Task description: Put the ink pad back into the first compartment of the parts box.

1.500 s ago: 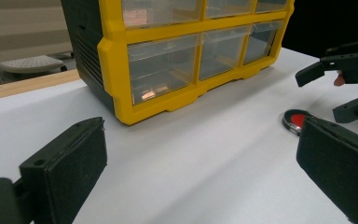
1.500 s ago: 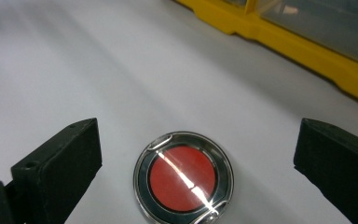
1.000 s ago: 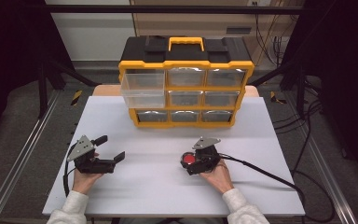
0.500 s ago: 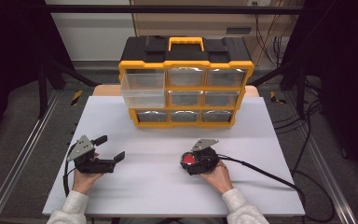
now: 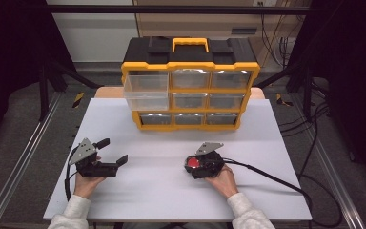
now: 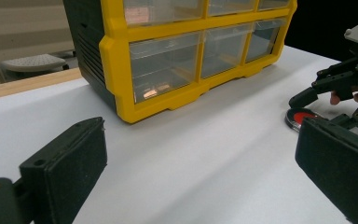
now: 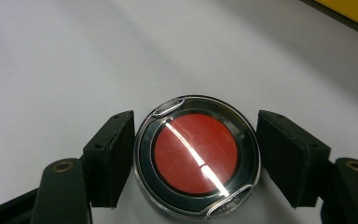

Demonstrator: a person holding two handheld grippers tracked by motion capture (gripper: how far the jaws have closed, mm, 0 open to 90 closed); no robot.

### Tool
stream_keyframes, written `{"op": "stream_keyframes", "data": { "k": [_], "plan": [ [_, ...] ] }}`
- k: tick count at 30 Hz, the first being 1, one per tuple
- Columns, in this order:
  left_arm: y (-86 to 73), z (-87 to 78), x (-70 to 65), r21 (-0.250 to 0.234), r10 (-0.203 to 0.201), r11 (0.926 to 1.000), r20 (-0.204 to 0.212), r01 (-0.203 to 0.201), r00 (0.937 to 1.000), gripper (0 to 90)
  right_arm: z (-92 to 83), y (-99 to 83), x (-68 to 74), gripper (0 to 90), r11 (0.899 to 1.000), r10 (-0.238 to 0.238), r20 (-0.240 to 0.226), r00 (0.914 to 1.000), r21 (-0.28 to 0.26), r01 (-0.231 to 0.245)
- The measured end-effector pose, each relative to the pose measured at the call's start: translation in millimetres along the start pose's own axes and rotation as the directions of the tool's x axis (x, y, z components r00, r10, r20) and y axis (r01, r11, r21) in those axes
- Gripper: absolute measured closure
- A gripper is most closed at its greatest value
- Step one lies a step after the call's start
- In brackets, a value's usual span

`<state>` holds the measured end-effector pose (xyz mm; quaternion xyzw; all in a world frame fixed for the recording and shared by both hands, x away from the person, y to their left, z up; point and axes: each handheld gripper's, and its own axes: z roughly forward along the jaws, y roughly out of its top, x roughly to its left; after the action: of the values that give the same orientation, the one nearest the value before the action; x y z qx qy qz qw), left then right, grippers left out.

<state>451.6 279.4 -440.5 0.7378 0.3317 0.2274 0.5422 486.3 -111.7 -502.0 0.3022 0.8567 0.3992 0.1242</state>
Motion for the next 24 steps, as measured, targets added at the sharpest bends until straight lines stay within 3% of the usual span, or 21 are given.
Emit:
{"op": "stream_keyframes", "data": {
  "k": [10, 24],
  "plan": [
    [-0.1, 0.2, 0.1, 0.000, 0.000, 1.0000, 0.000, 0.000, 1.0000, 1.8, -2.6, 1.3, 0.1, 30.0, 1.000, 0.008, -0.003, 1.0000, -0.011, -0.008],
    [-0.2, 1.4, -0.5, 0.005, 0.002, 1.0000, -0.003, -0.002, 1.0000, 1.7, -22.9, 11.5, -1.4, 30.1, 0.998, 0.018, -0.014, 0.9997, -0.056, -0.019]
  ]
}}
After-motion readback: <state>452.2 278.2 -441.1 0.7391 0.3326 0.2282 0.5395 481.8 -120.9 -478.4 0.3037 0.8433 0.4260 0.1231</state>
